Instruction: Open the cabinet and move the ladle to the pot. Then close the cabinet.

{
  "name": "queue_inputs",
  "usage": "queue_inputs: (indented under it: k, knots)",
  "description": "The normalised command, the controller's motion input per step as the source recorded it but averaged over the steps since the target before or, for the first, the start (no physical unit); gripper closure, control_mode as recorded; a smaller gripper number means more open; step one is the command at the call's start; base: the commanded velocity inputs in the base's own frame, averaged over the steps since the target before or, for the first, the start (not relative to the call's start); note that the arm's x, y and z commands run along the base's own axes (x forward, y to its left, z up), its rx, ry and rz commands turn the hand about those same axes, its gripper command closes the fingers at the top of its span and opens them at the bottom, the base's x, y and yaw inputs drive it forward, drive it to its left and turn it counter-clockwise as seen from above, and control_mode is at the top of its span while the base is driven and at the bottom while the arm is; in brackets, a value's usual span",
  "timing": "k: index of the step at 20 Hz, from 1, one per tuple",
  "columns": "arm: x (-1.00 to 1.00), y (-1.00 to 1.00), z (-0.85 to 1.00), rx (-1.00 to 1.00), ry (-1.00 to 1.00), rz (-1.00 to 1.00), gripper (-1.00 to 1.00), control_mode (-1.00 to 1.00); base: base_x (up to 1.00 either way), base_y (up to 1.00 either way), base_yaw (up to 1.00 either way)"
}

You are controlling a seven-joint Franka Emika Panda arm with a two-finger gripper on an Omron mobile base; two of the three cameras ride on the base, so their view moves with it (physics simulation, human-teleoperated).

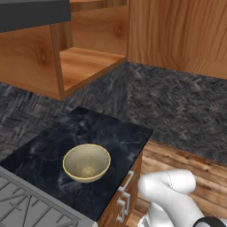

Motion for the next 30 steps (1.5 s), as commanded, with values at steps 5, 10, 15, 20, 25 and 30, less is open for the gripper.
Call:
queue_inputs:
  k: [5, 10, 15, 20, 25, 30]
  knots:
    - [0.10, -0.42, 0.22, 0.28, -0.13, 0.04, -1.00, -1.00, 0.00, 0.00, 0.00]
    - [0.29, -0.32, 0.12, 0.20, -0.08, 0.02, -1.00, -1.00, 0.00, 0.00, 0.00]
    - [0.32, -0.32, 0.03, 0.15, 0.00, 0.00, -1.00, -1.00, 0.00, 0.00, 0.00]
    - [0.22, -0.41, 0.00, 0.11, 0.00, 0.00, -1.00, -1.00, 0.00, 0.00, 0.00]
    - [0.19, -0.44, 0.00, 0.08, -0.01, 0.00, -1.00, -1.00, 0.00, 0.00, 0.00]
    - [0.34, -0.32, 0.00, 0.04, -0.01, 0.00, -1.00, -1.00, 0.00, 0.00, 0.00]
